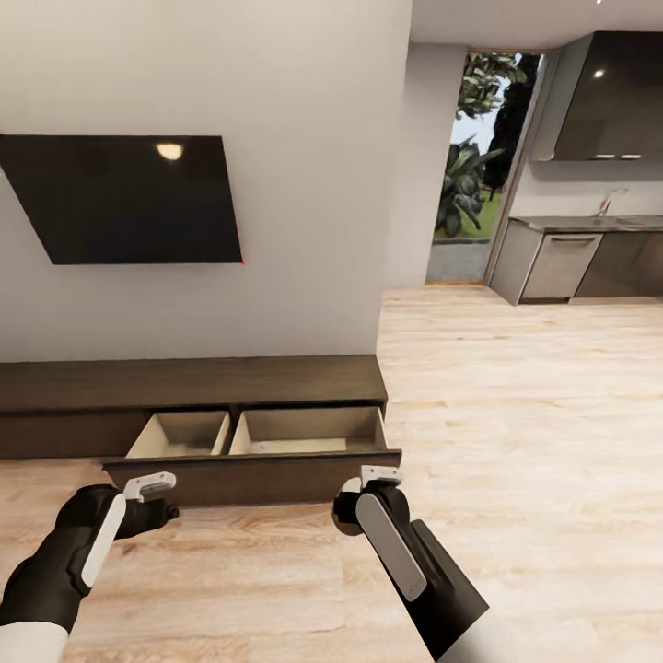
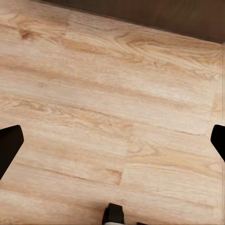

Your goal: Place each of the two pumpkins and all three candles from the living room inside a cabinet in the living room (use any cabinet), then make sure every cabinet is closed, and position the cauldron so it is next to a table in the living room.

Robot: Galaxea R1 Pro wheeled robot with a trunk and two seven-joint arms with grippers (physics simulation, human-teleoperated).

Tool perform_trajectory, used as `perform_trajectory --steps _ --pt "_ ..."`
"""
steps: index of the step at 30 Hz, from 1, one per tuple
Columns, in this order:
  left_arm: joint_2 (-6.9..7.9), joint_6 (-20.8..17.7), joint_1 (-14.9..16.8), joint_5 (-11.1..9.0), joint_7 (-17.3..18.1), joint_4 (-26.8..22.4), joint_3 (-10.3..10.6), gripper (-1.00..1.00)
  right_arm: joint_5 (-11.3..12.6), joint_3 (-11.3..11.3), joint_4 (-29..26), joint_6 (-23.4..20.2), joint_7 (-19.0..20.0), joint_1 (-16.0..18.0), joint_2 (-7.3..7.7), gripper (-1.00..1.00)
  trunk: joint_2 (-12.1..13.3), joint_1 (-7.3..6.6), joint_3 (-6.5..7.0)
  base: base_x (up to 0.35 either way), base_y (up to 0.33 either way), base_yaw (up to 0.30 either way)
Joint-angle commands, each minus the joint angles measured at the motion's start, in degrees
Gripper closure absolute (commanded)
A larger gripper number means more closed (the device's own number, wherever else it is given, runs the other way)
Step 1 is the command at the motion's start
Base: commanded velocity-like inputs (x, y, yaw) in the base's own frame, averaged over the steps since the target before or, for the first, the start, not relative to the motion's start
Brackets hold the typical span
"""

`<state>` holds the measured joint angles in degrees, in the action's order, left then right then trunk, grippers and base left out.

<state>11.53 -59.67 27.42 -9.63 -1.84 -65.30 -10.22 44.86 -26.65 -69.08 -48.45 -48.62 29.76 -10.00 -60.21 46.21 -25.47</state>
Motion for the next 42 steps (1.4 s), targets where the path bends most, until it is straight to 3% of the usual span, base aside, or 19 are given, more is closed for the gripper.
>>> perform_trajectory --steps 1,24,42 --pt "-0.01 0.00 0.00 0.03 0.13 0.00 0.04 -1.00 -0.04 -0.01 0.00 0.00 0.09 0.01 0.00 1.00 0.00 0.00 0.00 0.038 0.017 0.034" --pt "0.09 -0.01 0.00 0.02 0.43 -0.16 0.02 -1.00 0.05 -0.07 0.08 0.81 0.45 0.04 0.00 1.00 0.00 0.00 0.00 0.289 0.004 0.003" --pt "0.08 -0.01 0.00 0.04 0.43 -0.17 0.02 -1.00 0.05 -0.08 0.08 0.89 0.45 0.04 0.00 1.00 0.00 0.00 0.00 0.289 0.109 0.000"
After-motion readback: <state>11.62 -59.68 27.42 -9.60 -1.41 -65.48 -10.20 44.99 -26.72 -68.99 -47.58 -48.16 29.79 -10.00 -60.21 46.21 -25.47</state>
